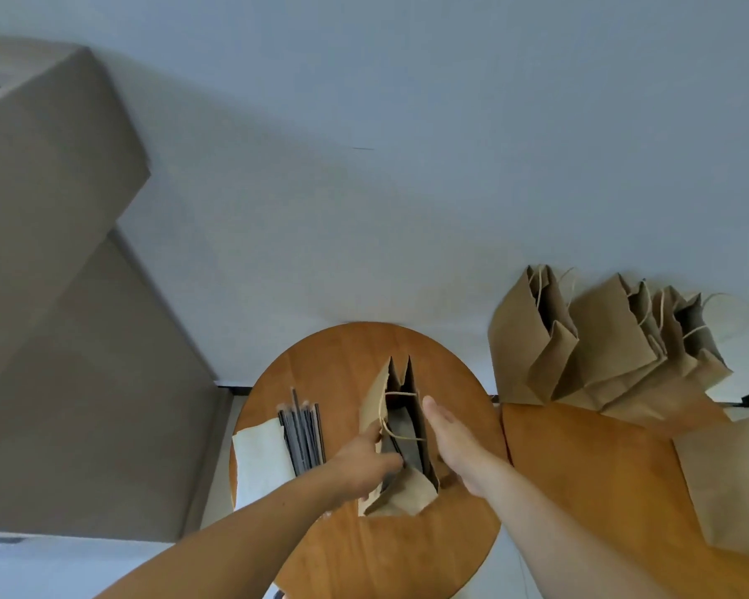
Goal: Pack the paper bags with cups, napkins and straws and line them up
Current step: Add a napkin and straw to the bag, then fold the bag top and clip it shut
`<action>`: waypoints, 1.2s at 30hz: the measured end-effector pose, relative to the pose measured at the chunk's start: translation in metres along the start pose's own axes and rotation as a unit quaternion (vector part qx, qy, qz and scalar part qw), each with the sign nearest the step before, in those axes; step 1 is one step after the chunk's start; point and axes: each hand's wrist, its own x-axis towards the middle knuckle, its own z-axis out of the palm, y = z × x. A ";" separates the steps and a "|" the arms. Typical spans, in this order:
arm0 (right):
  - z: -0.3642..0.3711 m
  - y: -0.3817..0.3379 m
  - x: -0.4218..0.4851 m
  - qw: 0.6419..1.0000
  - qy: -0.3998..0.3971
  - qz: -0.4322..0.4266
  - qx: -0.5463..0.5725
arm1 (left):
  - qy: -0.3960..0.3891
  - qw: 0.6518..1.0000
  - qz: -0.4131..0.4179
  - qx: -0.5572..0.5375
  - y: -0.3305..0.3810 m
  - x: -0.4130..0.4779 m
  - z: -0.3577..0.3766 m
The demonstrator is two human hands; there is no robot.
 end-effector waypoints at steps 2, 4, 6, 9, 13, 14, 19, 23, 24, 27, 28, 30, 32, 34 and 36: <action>0.005 0.007 0.002 0.998 -0.037 0.040 0.044 | -0.023 1.000 0.001 -0.018 0.000 -0.001 0.009; 0.009 0.008 0.004 0.992 -0.077 0.059 0.082 | -0.023 0.999 0.018 -0.018 0.001 -0.002 0.020; 0.012 0.008 0.006 0.987 -0.112 0.053 0.105 | 0.023 0.999 0.023 0.000 0.004 -0.001 0.033; 0.010 0.010 0.007 0.989 -0.123 0.007 0.082 | 0.108 0.986 -0.007 0.128 0.013 0.006 0.055; -0.006 0.019 0.010 0.988 -0.128 -0.087 -0.009 | 0.202 0.955 -0.056 0.210 0.017 0.011 0.067; -0.012 0.020 0.012 0.983 -0.116 -0.129 -0.064 | 0.220 0.950 -0.063 0.213 0.015 0.011 0.067; -0.042 0.011 0.029 0.890 0.018 -0.332 -0.313 | 0.261 0.921 -0.090 0.275 0.006 0.009 0.055; -0.059 0.000 0.044 0.815 0.036 -0.398 -0.419 | 0.235 0.921 -0.060 0.304 0.005 0.006 0.046; -0.062 -0.002 0.048 0.803 0.026 -0.396 -0.444 | 0.231 0.921 -0.055 0.309 0.005 0.004 0.043; -0.066 -0.005 0.054 0.788 -0.008 -0.384 -0.482 | 0.209 0.928 -0.049 0.303 0.006 0.001 0.036; -0.067 -0.004 0.055 0.792 -0.006 -0.387 -0.472 | 0.208 0.930 -0.050 0.300 0.007 0.001 0.036; -0.067 -0.003 0.054 0.803 0.001 -0.390 -0.451 | 0.236 0.922 -0.062 0.301 0.009 0.005 0.036; -0.066 0.000 0.053 0.806 0.004 -0.392 -0.444 | 0.280 0.911 -0.082 0.292 0.011 0.012 0.038; -0.067 0.003 0.056 0.811 0.006 -0.401 -0.427 | 0.307 0.905 -0.096 0.279 0.012 0.018 0.042; -0.072 0.008 0.059 0.833 0.022 -0.416 -0.365 | 0.315 0.905 -0.107 0.265 0.011 0.020 0.045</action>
